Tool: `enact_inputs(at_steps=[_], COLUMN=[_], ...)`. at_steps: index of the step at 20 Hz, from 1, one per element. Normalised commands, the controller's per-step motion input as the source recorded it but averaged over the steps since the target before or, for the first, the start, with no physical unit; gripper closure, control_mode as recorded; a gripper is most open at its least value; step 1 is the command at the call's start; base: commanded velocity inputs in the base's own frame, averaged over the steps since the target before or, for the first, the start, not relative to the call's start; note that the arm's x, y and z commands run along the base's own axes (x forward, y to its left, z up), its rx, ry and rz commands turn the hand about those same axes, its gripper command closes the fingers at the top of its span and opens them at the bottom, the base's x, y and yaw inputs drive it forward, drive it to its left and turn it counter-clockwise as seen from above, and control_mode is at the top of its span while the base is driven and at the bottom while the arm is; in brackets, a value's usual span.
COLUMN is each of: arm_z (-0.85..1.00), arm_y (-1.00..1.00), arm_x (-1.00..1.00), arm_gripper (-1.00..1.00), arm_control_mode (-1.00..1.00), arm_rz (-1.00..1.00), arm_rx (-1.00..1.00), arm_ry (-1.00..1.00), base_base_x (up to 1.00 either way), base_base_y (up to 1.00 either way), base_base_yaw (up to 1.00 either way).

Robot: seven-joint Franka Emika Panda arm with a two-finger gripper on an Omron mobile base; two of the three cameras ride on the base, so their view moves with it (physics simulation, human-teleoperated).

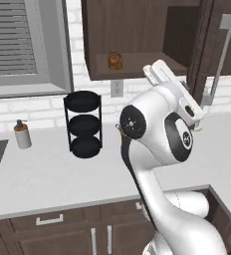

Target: Open the cabinet, pick up the bread from the cabinet and place it in the basket. Then move the basket to the dining counter.

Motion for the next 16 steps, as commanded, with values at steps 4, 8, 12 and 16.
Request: enact_inputs(at_steps=[4, 8, 12, 16], arm_z=[0.0, 0.0, 0.0, 0.0], arm_y=[-1.0, -1.0, -1.0, -1.0], arm_x=[-0.5, -0.07, 0.0, 0.0], arm_gripper=[1.0, 1.0, 1.0, 1.0], arm_control_mode=[-1.0, -1.0, -1.0, -1.0], arm_rz=[0.0, 0.0, 0.0, 0.0], arm_rx=[0.16, 0.2, 0.22, 0.22], arm_ry=[-0.23, -0.14, -0.08, -0.07], base_base_x=[0.0, 0.0, 0.0, 0.0], base_base_y=[0.0, 0.0, 0.0, 0.0], base_base_yaw=[0.0, 0.0, 0.0, 0.0])
